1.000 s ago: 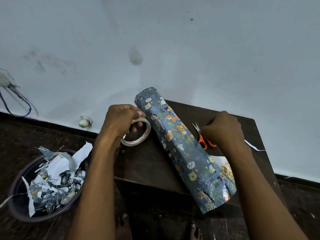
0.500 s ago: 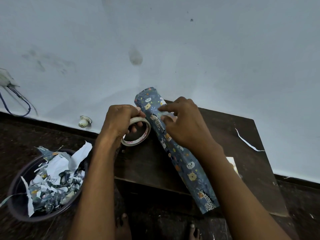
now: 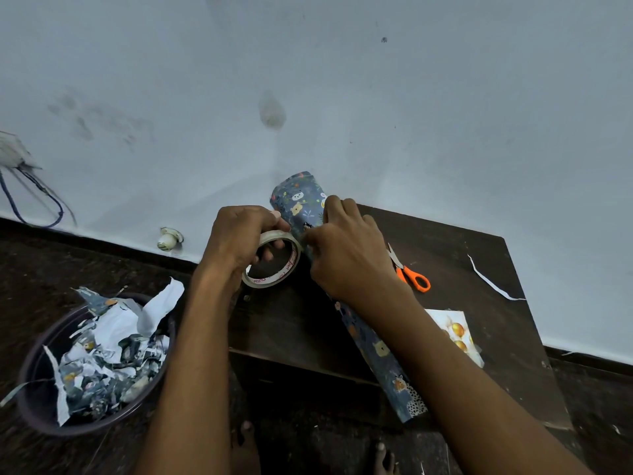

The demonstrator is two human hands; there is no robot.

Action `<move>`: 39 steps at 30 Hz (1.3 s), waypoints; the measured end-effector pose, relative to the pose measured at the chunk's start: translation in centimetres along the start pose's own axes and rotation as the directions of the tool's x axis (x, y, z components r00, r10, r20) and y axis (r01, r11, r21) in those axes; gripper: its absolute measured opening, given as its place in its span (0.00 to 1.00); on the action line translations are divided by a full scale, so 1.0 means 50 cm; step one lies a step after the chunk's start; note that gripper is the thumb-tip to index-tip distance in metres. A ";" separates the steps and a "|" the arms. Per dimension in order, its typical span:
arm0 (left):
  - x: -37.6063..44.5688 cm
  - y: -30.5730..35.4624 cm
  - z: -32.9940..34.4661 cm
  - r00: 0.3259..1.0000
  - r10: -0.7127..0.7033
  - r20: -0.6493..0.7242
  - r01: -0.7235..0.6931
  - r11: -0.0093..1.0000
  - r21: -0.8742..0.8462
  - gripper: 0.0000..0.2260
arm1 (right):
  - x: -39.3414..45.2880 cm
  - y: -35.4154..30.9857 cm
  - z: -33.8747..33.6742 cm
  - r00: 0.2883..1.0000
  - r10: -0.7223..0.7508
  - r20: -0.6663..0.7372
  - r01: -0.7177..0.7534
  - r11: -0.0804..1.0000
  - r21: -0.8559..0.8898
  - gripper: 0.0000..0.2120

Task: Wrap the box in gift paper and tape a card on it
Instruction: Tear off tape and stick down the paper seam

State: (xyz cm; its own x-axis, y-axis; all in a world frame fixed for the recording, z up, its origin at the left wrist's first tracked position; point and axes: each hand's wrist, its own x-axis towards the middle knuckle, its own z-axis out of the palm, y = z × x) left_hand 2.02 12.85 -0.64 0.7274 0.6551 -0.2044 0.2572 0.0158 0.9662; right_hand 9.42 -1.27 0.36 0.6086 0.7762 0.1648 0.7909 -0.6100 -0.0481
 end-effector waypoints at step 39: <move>-0.145 0.133 0.234 0.831 0.268 0.487 -0.166 0.956 -0.242 0.14 | -0.271 0.252 -0.141 0.885 0.456 -0.100 -0.032 0.273 0.962 0.06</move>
State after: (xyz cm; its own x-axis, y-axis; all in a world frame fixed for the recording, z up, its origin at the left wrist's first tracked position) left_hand 5.90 -0.63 5.44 0.9834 0.1809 0.0122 -0.0288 0.0896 0.9956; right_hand 10.67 -20.59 4.46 0.8924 0.3926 0.2225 0.2573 -0.0376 -0.9656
